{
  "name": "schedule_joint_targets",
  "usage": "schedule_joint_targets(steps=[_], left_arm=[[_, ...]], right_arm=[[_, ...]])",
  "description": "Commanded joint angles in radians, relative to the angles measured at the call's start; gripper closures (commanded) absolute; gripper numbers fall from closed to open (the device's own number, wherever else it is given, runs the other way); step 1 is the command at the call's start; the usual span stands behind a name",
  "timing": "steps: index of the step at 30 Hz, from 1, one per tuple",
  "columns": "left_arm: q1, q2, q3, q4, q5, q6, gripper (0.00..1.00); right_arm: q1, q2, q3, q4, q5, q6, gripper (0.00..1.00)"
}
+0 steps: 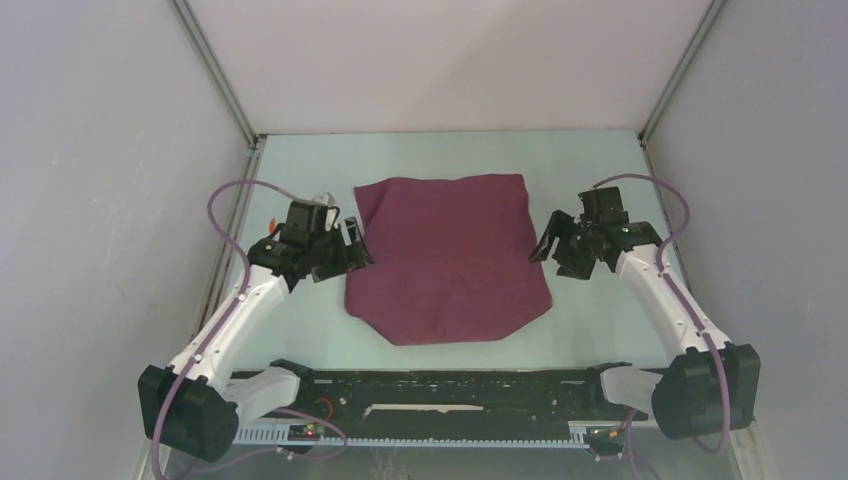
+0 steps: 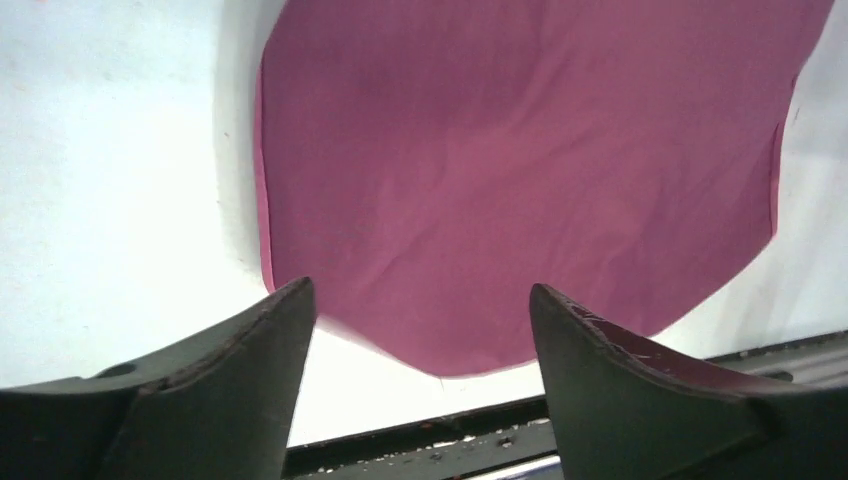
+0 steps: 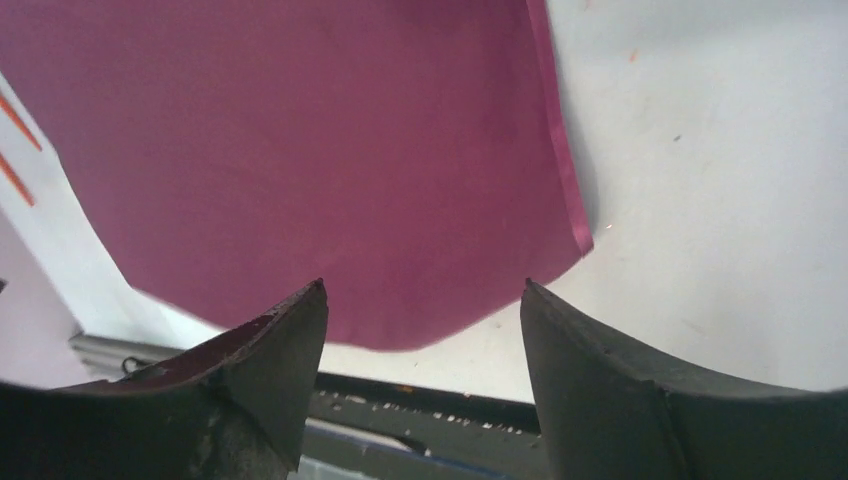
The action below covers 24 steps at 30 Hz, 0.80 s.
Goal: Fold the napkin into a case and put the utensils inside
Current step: Flatten out the crumpled napkin at the center of the board.
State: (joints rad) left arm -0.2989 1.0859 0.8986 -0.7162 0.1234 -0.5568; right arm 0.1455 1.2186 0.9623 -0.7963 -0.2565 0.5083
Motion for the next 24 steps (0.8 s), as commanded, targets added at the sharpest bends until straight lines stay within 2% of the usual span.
schedule_joint_targets(steps=[1, 3, 6, 11, 14, 19, 24], left_arm=[[0.001, -0.09, 0.076, -0.001, -0.109, 0.068, 0.08], [0.001, -0.117, 0.037, 0.031, -0.058, 0.057, 0.02], [0.001, -0.137, -0.058, 0.076, -0.055, -0.002, 0.02], [0.001, -0.2, -0.254, 0.213, -0.073, -0.147, 0.01], [0.002, -0.216, -0.333, 0.28, -0.084, -0.194, 0.0], [0.017, -0.173, -0.42, 0.403, -0.118, -0.237, 0.0], [0.055, -0.167, -0.507, 0.56, -0.099, -0.29, 0.0]], right_arm=[[-0.005, -0.048, 0.052, 0.053, 0.138, -0.069, 0.21], [-0.004, -0.02, 0.043, 0.053, 0.125, -0.078, 0.21], [-0.005, 0.019, 0.015, 0.08, 0.091, -0.085, 0.21], [-0.006, 0.063, -0.031, 0.096, 0.245, -0.053, 0.18], [-0.026, 0.105, -0.052, 0.12, 0.248, -0.063, 0.14], [-0.166, 0.193, -0.115, 0.238, -0.003, -0.083, 0.13], [-0.191, 0.234, -0.159, 0.326, -0.15, -0.077, 0.14]])
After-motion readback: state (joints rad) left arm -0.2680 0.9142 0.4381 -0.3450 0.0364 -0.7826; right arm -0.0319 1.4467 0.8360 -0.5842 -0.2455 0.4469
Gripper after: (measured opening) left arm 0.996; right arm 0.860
